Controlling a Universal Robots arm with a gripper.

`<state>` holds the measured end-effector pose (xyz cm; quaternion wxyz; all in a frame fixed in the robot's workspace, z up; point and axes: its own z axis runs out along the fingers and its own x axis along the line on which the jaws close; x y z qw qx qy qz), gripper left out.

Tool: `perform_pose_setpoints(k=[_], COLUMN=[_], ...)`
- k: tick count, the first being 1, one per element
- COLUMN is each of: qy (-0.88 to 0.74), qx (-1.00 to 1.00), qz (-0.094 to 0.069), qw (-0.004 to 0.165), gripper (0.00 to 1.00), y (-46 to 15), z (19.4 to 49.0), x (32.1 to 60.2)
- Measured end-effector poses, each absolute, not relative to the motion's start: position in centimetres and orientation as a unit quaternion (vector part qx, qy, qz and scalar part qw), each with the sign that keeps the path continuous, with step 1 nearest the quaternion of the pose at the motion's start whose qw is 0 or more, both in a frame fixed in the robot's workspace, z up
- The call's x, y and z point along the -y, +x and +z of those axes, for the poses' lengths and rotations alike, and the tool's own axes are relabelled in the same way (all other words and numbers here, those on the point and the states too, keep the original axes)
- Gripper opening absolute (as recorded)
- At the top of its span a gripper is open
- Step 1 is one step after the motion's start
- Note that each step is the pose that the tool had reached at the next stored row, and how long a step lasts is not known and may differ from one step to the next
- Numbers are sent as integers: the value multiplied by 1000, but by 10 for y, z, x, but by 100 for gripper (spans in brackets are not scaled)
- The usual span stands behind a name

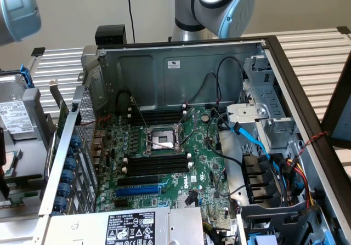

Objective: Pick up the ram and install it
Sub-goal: 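Pick up the ram and move it above insertion slot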

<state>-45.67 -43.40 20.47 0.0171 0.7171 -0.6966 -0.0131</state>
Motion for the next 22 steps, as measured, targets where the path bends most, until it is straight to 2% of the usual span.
perform_pose_setpoints(k=[18, 22], qy=[717, 717], qx=[697, 697], qz=[-13, -13], qw=[17, 17], gripper=[18, 12], y=[-457, -457], z=[205, 205], x=[439, 439])
